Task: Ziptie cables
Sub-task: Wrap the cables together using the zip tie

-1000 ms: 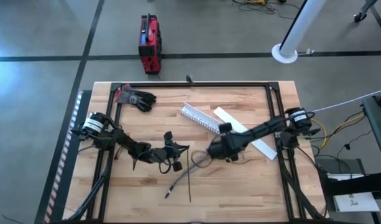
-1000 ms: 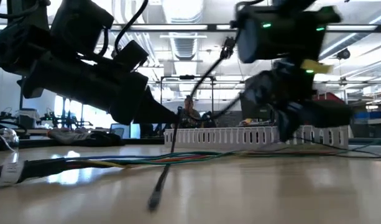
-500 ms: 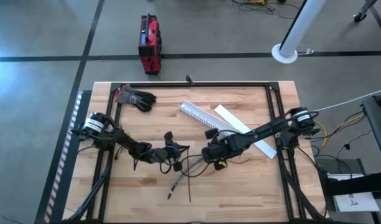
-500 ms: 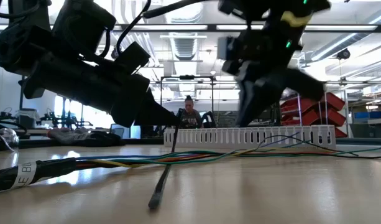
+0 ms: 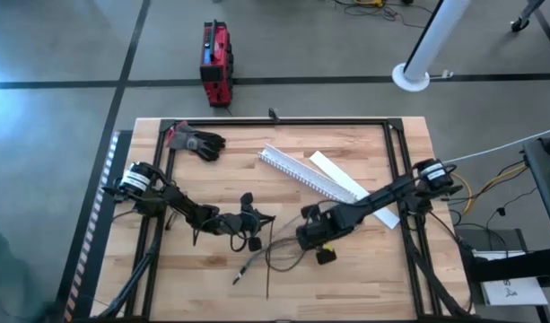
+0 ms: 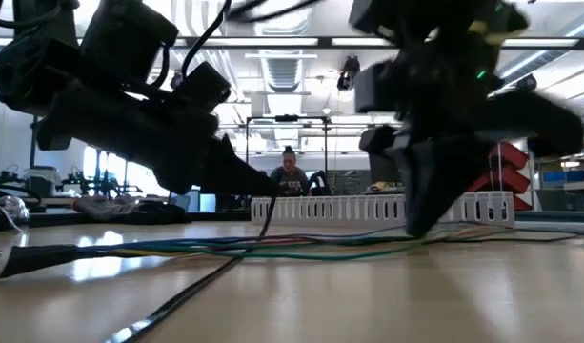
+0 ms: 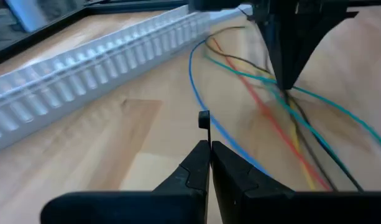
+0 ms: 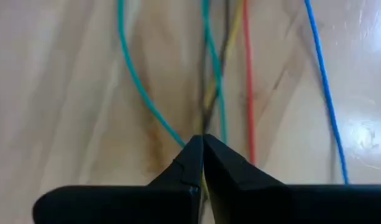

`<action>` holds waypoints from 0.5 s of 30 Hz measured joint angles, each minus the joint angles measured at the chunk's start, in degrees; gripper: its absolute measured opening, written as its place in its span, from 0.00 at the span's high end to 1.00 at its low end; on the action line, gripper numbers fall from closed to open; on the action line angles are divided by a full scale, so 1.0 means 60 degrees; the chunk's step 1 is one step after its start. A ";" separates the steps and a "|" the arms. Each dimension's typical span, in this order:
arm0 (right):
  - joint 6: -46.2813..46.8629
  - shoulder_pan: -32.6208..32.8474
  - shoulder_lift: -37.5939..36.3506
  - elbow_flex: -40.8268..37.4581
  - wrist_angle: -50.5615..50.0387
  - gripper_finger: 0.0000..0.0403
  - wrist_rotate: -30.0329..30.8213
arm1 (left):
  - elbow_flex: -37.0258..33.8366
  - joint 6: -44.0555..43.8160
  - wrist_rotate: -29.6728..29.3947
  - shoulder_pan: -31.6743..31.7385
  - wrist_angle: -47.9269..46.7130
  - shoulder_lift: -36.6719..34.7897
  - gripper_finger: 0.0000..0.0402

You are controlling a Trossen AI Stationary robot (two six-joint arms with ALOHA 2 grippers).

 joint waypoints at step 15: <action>-0.0228 -0.1523 0.0606 -0.0546 0.1713 1.00 0.2330 | 0.0226 0.0562 0.0635 0.0003 0.0069 0.0000 1.00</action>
